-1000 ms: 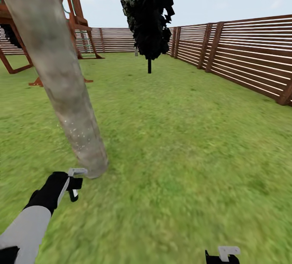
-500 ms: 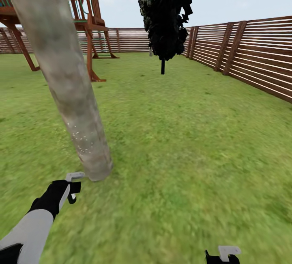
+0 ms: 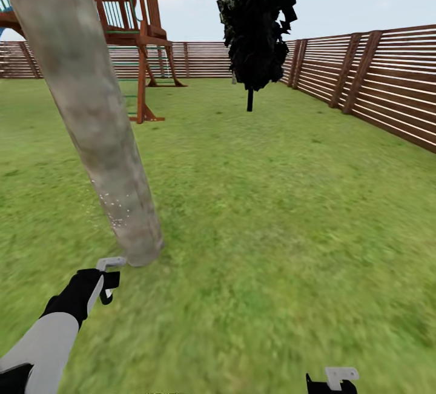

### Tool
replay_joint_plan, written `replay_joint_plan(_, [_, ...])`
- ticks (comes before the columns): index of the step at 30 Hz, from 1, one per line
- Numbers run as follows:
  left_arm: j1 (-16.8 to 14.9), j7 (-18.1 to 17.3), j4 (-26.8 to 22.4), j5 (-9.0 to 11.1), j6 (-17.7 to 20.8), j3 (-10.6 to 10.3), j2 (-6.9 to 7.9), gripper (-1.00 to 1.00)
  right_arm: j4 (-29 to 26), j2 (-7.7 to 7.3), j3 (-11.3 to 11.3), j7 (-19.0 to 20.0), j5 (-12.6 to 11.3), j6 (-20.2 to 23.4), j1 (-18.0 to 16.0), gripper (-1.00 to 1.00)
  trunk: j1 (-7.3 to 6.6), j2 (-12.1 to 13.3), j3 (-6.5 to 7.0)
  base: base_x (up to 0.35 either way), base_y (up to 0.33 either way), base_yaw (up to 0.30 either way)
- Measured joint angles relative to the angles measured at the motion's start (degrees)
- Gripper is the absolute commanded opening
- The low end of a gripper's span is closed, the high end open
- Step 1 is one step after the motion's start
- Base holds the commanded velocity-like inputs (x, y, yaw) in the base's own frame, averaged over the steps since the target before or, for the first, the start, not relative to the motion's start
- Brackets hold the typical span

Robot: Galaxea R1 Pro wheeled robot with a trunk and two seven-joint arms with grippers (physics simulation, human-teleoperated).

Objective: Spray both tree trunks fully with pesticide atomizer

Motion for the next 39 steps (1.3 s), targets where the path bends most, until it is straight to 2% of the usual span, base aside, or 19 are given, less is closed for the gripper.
replay_joint_plan(12, [0.0,0.0,0.2,0.2,-0.1,0.0,-0.43,-1.0,0.0,0.0,0.0,0.0,0.0,0.0,0.0,1.0,-0.01,0.0,0.0,0.152,-0.26,0.265])
replay_joint_plan(20, [0.0,0.0,0.1,0.1,-0.1,0.0,-0.59,-1.0,0.0,-0.01,0.0,0.0,0.0,0.0,0.0,1.0,-0.01,0.0,0.0,0.101,-0.267,0.021])
replay_joint_plan(23, [0.0,0.0,0.1,-0.4,0.0,0.0,-0.34,-1.0,0.0,0.0,0.0,0.0,0.0,0.0,0.0,1.0,-0.01,0.0,0.0,0.095,-0.27,0.045])
replay_joint_plan(27, [0.3,-0.4,0.2,-0.6,1.6,-0.3,1.32,-1.0,0.0,0.0,0.0,0.0,0.0,0.0,0.0,1.0,-0.01,0.0,0.0,0.099,-0.27,0.246])
replay_joint_plan(39, [0.4,-0.2,0.2,-0.4,1.9,-0.5,0.73,-1.0,0.0,0.0,0.0,0.0,0.0,0.0,0.0,1.0,-0.02,0.0,0.0,0.198,-0.262,0.276])
